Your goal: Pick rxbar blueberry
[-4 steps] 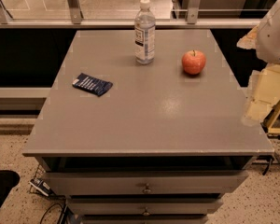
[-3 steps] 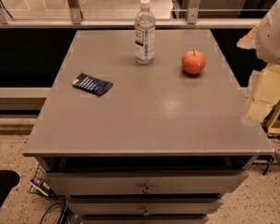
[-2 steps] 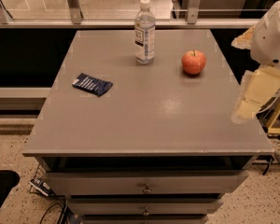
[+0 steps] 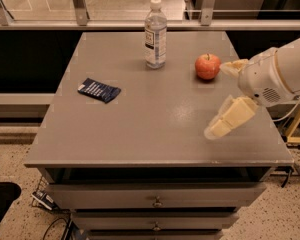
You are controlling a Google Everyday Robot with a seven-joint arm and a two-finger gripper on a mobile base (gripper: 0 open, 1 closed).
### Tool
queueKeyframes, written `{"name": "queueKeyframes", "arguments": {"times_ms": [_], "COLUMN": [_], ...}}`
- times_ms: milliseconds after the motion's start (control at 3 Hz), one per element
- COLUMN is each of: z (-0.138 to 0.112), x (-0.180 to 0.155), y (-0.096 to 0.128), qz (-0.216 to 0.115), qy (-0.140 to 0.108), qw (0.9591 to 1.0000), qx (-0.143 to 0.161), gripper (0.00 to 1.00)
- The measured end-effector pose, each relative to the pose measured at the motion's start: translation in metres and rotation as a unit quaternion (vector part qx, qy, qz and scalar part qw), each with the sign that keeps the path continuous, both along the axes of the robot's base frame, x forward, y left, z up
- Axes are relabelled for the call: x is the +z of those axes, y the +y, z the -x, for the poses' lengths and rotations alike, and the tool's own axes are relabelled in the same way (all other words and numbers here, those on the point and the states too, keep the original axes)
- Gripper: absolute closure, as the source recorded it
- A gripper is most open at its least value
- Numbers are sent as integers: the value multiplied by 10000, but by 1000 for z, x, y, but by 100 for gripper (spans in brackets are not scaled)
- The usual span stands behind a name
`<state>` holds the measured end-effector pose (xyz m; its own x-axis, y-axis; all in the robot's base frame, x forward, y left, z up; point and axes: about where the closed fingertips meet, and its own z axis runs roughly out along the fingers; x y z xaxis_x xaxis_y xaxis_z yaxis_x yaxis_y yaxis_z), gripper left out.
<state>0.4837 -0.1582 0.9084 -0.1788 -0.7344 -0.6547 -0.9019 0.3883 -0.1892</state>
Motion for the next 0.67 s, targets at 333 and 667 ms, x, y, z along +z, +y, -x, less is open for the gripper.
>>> {"name": "queueKeyframes", "arguments": {"times_ms": [333, 667], "z": [-26, -48], "x": [-5, 8], "y": [31, 62], "qz": [-1047, -1870], "qy": [-399, -847], "qw": [9937, 9785], "qx": [-96, -186], "gripper": [0, 0]}}
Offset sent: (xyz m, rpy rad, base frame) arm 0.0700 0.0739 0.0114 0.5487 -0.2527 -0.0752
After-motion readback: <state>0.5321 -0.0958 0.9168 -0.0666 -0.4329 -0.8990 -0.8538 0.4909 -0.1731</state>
